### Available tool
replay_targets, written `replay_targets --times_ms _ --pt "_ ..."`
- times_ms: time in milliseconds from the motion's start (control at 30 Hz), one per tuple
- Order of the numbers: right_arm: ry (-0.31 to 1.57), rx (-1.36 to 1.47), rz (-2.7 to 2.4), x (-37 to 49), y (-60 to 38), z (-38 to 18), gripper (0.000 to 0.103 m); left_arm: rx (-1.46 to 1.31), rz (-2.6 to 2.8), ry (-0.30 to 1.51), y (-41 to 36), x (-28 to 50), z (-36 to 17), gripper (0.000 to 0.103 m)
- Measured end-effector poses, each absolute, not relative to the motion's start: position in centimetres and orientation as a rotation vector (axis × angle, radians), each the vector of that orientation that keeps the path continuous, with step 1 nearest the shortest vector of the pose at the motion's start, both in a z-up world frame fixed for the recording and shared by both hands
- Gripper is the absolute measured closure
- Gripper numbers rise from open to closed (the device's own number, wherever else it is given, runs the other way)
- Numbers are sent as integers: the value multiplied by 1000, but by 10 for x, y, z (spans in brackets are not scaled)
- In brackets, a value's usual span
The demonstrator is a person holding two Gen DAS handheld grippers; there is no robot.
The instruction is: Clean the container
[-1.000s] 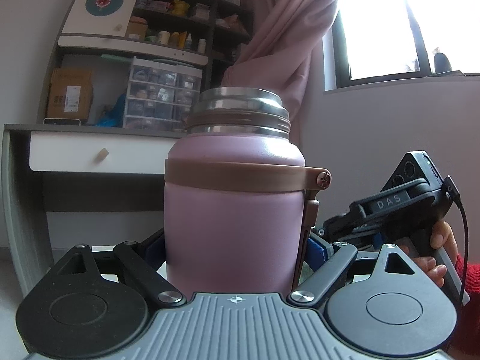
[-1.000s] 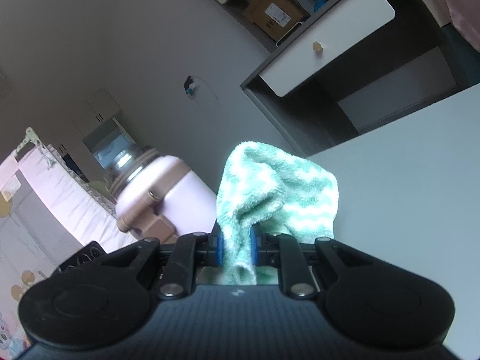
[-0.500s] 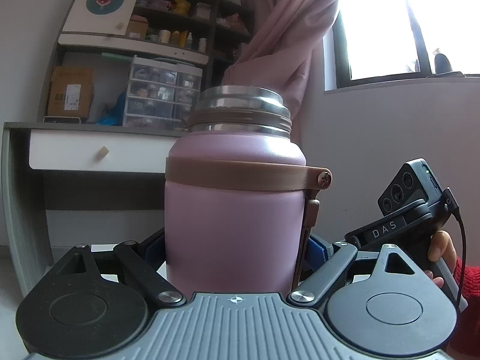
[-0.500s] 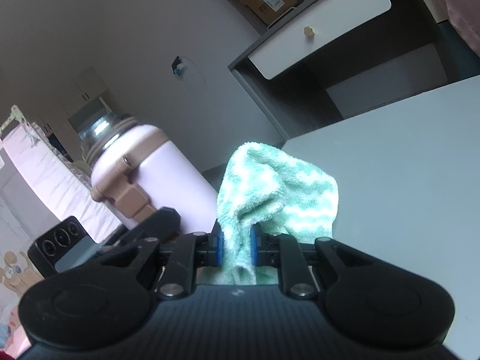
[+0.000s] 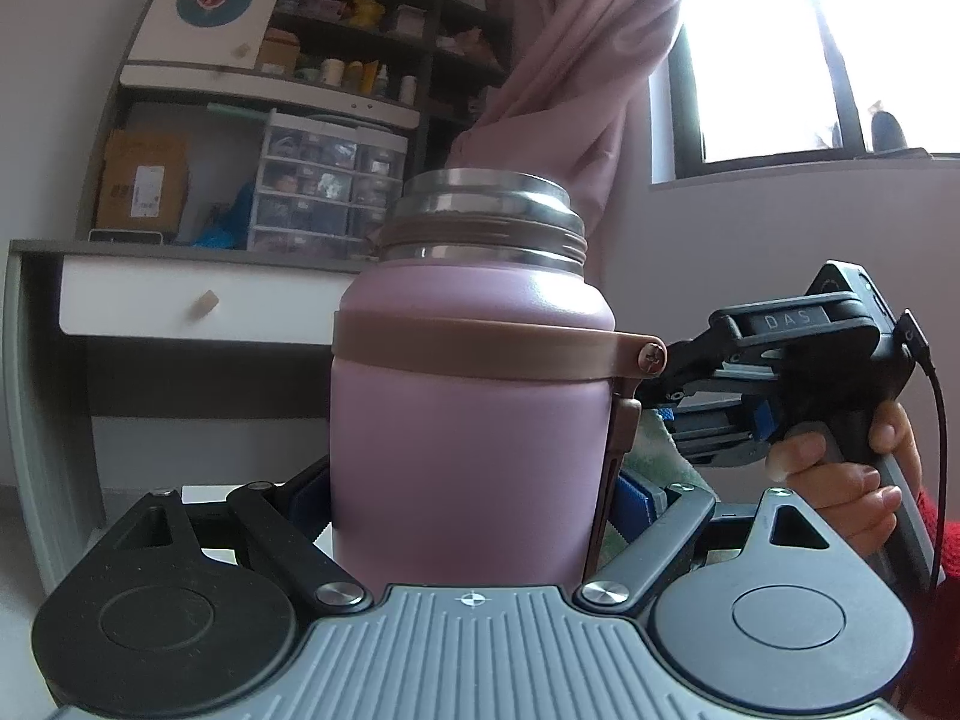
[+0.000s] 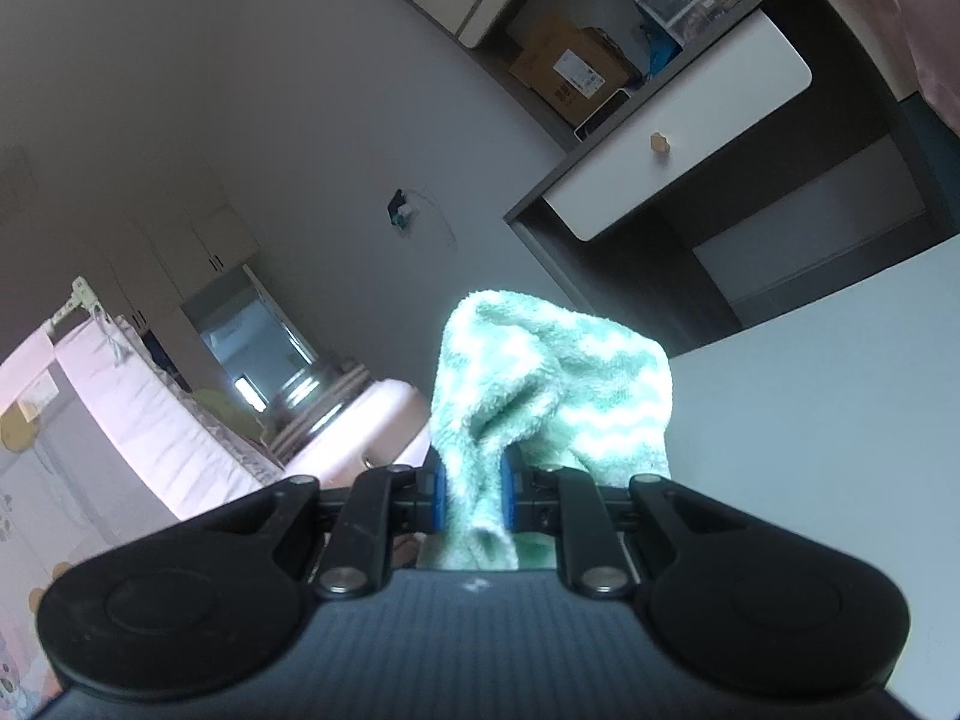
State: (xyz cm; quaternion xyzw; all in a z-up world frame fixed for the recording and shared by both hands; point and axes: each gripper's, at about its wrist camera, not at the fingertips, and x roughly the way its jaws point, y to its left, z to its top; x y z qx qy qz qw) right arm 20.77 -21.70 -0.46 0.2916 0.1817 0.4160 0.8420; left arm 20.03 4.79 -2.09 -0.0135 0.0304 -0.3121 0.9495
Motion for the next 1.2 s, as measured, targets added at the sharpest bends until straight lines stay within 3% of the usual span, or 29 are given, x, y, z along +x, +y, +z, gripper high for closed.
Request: replay_targets --times_ms 1200 --pt "522 473 753 190 -204 -36 86 27 -575 103 36 200 -15 14"
